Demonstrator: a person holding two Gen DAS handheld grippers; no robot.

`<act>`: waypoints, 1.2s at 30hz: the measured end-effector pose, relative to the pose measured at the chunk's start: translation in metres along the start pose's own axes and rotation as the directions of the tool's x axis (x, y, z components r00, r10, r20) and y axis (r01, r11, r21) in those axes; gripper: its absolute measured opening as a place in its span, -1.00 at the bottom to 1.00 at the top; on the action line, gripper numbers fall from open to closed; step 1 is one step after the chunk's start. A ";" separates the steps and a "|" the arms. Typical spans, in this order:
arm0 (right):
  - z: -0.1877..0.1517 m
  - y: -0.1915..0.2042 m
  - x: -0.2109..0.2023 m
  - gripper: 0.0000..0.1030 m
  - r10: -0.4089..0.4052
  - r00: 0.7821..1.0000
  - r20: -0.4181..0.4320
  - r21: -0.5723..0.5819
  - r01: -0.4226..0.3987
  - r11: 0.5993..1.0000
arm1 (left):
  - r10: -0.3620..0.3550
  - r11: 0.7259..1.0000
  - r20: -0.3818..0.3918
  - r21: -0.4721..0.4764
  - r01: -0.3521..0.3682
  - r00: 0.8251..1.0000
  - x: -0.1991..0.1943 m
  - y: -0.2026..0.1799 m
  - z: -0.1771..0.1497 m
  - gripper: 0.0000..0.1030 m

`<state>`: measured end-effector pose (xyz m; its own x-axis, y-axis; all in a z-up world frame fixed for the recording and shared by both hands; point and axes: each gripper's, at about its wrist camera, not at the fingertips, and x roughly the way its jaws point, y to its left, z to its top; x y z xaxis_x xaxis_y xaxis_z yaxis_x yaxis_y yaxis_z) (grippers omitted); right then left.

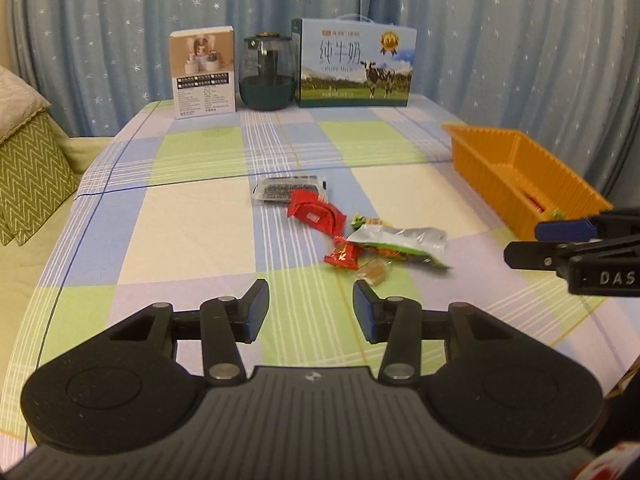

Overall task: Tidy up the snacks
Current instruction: 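Move both tools back over the remaining snacks on the table, then grasp the green-edged snack stick with the right tool and lift it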

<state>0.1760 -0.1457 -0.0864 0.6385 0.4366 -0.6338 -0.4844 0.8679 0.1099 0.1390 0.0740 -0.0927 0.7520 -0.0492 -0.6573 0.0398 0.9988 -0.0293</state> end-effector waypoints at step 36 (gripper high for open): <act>0.022 -0.004 0.126 -0.22 0.127 0.978 -0.165 -0.093 -0.143 0.985 | -0.081 0.997 -0.083 -0.020 0.080 0.993 0.085 0.017 0.009 -0.11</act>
<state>0.2711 -0.0887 -0.1501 0.4644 0.4980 -0.7323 -0.6245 0.7705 0.1280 0.2097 0.0867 -0.1424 0.6894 -0.1296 -0.7127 0.0866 0.9916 -0.0965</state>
